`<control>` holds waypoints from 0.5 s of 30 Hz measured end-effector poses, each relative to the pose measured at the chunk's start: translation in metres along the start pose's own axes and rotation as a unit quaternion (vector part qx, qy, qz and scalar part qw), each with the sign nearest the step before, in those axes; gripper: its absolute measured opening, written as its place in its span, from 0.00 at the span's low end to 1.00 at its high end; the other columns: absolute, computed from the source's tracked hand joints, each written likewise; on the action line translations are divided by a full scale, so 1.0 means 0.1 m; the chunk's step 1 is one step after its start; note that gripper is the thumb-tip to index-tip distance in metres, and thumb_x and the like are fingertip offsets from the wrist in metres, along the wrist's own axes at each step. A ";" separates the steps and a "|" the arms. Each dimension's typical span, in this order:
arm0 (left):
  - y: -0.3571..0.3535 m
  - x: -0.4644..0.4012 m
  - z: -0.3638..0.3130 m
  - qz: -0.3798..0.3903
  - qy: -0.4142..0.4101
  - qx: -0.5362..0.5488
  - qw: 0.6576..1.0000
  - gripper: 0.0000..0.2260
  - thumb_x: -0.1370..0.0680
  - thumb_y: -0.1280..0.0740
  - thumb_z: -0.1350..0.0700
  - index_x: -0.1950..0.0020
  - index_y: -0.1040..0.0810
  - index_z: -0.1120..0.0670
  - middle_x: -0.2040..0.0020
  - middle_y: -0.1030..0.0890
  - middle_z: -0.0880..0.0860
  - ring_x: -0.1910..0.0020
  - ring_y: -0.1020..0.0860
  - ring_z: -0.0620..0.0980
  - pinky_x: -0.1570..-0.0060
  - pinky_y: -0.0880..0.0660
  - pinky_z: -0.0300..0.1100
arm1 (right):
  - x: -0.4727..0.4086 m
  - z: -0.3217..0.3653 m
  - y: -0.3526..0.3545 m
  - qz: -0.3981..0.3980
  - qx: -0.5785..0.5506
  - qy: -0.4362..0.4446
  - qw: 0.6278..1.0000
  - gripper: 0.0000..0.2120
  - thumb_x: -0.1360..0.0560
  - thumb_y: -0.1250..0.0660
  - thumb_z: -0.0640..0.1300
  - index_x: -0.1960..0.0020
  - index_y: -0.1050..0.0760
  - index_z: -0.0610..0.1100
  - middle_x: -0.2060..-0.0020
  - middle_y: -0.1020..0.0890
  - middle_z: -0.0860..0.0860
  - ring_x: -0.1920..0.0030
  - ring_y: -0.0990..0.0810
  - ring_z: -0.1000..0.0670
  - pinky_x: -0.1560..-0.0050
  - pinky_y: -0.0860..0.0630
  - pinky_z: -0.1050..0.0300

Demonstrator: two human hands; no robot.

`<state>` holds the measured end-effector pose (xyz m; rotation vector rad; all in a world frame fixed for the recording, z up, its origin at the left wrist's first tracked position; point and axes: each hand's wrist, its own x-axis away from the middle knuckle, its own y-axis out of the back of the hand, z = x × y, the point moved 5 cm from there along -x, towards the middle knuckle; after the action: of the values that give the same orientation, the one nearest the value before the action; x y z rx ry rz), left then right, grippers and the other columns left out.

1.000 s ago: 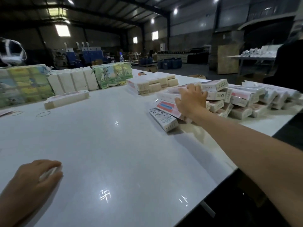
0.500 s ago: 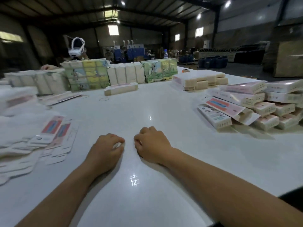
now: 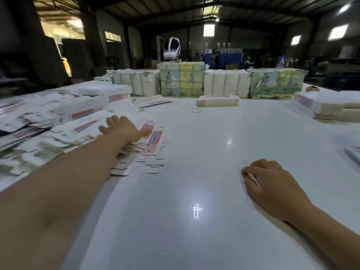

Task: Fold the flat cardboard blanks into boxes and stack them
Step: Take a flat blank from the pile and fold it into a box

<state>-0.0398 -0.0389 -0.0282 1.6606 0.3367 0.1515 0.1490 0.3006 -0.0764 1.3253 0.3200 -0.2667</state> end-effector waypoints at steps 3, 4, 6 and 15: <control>-0.10 -0.22 0.06 -0.011 -0.016 -0.023 1.000 0.51 0.38 0.34 0.25 0.28 0.40 0.58 0.30 0.38 0.61 0.31 0.39 0.61 0.37 0.40 0.57 | -0.01 -0.02 -0.01 0.003 -0.007 -0.005 1.000 0.11 0.23 0.40 0.49 0.44 0.22 0.54 0.45 0.25 0.59 0.46 0.32 0.55 0.49 0.38 0.59; -0.09 -0.28 0.06 -0.005 -0.012 -0.008 1.000 0.48 0.38 0.32 0.27 0.30 0.38 0.58 0.31 0.36 0.61 0.33 0.37 0.61 0.37 0.39 0.56 | -0.01 -0.02 -0.01 0.005 -0.007 -0.008 1.000 0.11 0.23 0.40 0.49 0.44 0.22 0.54 0.45 0.25 0.59 0.46 0.32 0.55 0.49 0.38 0.59; -0.06 -0.41 0.09 0.020 -0.005 0.040 0.999 0.39 0.36 0.29 0.32 0.38 0.32 0.59 0.37 0.28 0.61 0.39 0.30 0.61 0.37 0.33 0.54 | 0.00 -0.01 0.00 0.004 -0.012 -0.011 1.000 0.11 0.23 0.39 0.48 0.44 0.22 0.53 0.45 0.25 0.58 0.46 0.31 0.54 0.49 0.37 0.58; 0.18 -0.08 -0.27 -0.127 -0.059 0.146 0.979 0.18 0.25 0.31 0.52 0.41 0.33 0.57 0.51 0.25 0.57 0.53 0.24 0.57 0.56 0.26 0.50 | 0.02 0.01 0.04 0.007 -0.008 -0.012 1.000 0.12 0.22 0.41 0.48 0.43 0.23 0.53 0.44 0.25 0.56 0.44 0.30 0.51 0.45 0.34 0.56</control>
<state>-0.0529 -0.0177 -0.0069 1.8887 0.4956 -0.1962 0.1518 0.3000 -0.0734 1.3071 0.2914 -0.2677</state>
